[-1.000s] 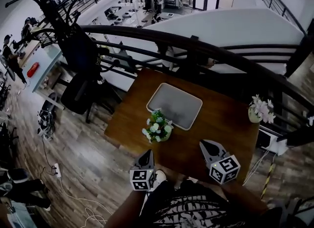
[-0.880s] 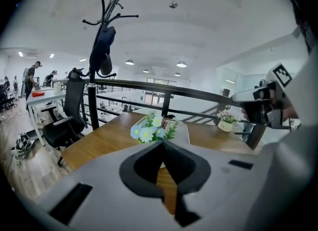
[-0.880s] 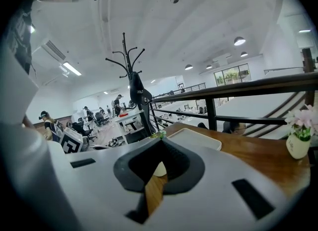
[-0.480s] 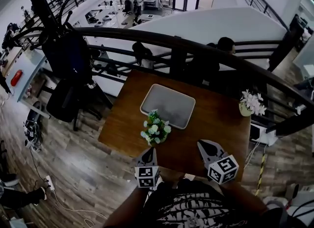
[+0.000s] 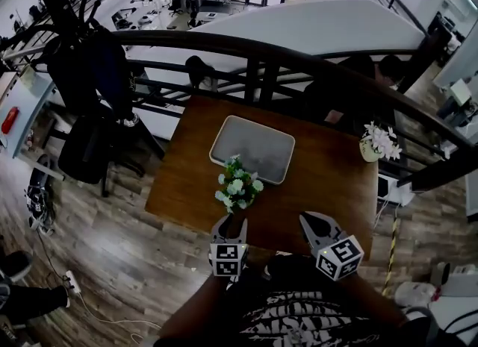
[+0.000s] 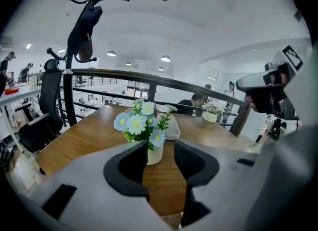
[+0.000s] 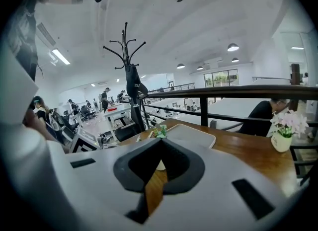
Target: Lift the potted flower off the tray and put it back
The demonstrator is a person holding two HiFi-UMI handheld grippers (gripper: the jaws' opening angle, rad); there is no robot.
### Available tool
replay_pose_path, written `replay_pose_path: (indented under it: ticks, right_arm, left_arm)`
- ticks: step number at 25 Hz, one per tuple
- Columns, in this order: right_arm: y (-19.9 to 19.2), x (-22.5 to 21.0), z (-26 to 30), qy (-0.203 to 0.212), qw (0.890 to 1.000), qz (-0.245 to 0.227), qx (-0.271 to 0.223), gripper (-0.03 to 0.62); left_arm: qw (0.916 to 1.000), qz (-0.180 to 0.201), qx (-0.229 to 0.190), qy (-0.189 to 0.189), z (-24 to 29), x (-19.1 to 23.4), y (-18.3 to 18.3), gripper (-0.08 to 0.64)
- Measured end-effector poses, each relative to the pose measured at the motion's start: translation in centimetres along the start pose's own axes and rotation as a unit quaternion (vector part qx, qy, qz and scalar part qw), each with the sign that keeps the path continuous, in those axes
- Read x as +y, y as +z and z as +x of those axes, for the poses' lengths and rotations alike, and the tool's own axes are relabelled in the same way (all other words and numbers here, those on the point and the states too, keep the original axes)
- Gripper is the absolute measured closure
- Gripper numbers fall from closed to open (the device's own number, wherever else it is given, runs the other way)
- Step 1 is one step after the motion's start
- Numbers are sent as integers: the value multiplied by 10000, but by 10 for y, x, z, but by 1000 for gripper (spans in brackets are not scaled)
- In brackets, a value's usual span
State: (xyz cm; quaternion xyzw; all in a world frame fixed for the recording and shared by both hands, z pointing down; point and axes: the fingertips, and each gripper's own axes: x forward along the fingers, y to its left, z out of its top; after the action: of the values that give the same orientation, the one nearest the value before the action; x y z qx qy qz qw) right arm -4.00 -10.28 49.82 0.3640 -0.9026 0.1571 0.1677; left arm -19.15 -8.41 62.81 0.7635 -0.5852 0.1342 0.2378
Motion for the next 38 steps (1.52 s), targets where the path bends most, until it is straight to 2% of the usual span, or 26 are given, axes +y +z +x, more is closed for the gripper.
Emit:
replay_pose_path:
  ticks: [3,7,11,15,21,28,38]
  right_arm:
    - [-10,-11,1,18,10000,20,94,600]
    - [-17,-24,14,60,9997,91,222,600]
    - [-19,-30,27,194,9990,130,394,600]
    - [-24,-40,39,326,9978,149,556,600]
    - [-31,-56,41,395,9960,112,788,600]
    - [-39,-90,31,278,9949,256,940,600]
    - [-52,-99,32,270,9934,342,1061,600]
  left_arm:
    - [9998,47,167,40,15,-7,-17,320]
    - [9989,-33,390,272,37,4,-36,260]
    - [9984,-108,458,319,57,12,-53,184]
    - [9971,-209,559,482,82,24,-57,126]
    - [9930,-355,686,888,119,53,-62,110]
    - [9917,-26,767,1029,151,54,-60,94]
    - [9913,-69,324,1270,152,64,-57,83]
